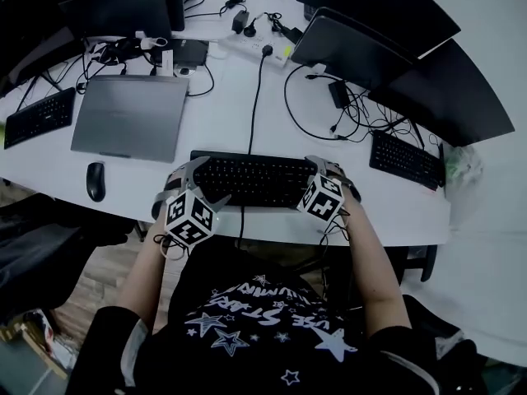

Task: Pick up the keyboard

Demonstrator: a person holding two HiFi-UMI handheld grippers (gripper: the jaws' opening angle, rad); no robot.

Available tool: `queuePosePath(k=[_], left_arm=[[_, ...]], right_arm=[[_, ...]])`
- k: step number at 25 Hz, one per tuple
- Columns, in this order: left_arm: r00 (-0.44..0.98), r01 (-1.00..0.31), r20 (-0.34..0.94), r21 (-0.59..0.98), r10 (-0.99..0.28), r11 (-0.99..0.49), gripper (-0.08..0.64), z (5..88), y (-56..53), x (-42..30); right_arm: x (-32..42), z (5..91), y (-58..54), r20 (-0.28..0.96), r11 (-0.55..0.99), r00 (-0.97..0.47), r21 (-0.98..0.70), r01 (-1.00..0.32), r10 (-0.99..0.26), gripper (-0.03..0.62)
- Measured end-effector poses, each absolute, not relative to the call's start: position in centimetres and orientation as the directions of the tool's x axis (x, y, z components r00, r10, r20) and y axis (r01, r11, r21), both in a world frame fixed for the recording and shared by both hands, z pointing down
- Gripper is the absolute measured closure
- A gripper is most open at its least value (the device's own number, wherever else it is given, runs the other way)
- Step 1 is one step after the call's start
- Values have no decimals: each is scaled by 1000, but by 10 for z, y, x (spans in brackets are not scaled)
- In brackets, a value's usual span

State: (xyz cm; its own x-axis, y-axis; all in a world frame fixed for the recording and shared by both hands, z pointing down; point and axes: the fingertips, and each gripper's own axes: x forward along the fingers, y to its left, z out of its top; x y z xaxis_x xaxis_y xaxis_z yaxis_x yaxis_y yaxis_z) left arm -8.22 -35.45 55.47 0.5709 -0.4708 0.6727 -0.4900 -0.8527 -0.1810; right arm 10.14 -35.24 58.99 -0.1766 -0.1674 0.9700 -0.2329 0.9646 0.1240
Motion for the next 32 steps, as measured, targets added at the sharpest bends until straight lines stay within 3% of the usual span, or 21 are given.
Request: queuePosePath(k=[5, 11, 16, 26, 32], left_arm=[[588, -480, 671, -160, -452, -862, 158, 555, -366, -90], [565, -428, 700, -204, -437, -881, 159, 565, -377, -88], [576, -423, 703, -180, -417, -888, 160, 569, -383, -81], [563, -421, 718, -177, -409, -890, 160, 572, -389, -66], [527, -403, 730, -237, -436, -884, 160, 559, -394, -60]], right_arm=[[105, 608, -355, 996, 991, -70, 43, -128, -53, 20], [99, 619, -356, 993, 991, -35, -113, -77, 111, 18], [95, 625, -357, 984, 983, -14, -176, -49, 176, 17], [97, 627, -357, 990, 988, 1, -143, -52, 144, 15], [96, 615, -354, 1000, 998, -16, -6, -64, 5, 14]])
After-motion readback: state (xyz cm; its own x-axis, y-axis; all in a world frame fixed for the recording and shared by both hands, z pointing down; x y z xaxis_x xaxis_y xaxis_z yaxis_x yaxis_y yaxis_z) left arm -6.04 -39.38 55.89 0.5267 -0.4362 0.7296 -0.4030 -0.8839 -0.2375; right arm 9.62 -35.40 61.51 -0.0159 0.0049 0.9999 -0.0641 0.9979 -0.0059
